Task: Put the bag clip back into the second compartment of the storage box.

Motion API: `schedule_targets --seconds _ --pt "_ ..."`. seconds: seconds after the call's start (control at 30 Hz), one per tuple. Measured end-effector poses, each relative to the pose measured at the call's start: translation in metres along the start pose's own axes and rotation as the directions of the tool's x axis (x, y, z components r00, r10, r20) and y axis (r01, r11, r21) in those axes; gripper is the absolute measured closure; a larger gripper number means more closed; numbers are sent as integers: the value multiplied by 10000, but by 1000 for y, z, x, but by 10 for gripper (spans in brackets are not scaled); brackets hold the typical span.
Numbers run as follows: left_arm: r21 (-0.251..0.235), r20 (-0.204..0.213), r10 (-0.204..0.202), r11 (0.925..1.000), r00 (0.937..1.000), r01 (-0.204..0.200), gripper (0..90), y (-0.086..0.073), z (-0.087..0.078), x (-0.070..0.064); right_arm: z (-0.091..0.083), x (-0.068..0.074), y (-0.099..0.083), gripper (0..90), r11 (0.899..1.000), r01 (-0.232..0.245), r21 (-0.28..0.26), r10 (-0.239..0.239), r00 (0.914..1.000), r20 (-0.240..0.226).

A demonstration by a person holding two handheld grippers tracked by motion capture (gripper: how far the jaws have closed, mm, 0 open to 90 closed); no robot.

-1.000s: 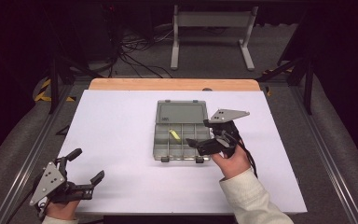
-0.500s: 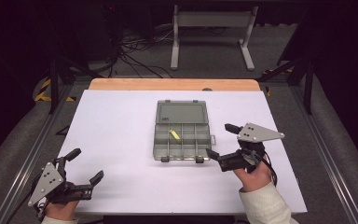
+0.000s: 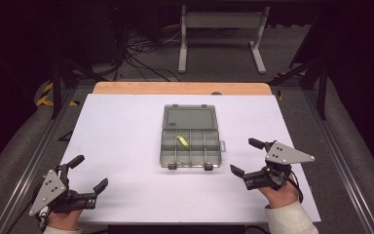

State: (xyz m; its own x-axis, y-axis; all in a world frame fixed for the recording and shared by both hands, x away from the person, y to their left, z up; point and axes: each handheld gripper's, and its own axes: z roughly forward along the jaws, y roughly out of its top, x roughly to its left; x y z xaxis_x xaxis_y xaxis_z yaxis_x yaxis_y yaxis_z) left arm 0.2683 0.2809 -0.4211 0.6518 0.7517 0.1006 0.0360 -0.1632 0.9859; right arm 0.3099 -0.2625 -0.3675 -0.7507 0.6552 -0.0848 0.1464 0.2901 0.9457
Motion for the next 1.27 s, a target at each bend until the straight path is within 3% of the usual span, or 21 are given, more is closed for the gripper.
schedule_targets --seconds 0.3,0.5,0.63,0.87,0.97,1.1,1.27 --pt "-3 33 10 10000 10000 -10 4 0 0 0 -10 1 -27 1 9980 334 -531 -306 9982 525" --pt "-15 57 31 10000 10000 -31 4 0 0 0 -12 3 -44 2 9961 424 -776 -376 9973 629" --pt "-23 80 46 10000 10000 -45 3 0 0 0 -13 4 -57 1 9943 350 -1011 -238 9938 1090" --pt "-130 220 62 9999 9997 -60 3 -2 2 -1 -10 3 -75 1 9956 -129 -929 235 9933 1135" --pt "-141 254 28 9999 9997 -24 3 -2 1 0 -9 3 -78 2 9962 -69 -869 172 9928 1184" --pt "-444 426 -114 9989 9990 133 0 -2 -1 0 -8 0 -81 2 9966 -331 -754 419 9922 1172" --pt "-422 418 -188 9989 9989 206 0 -3 -1 1 -11 -2 -80 2 9948 -382 -946 505 9900 1315"
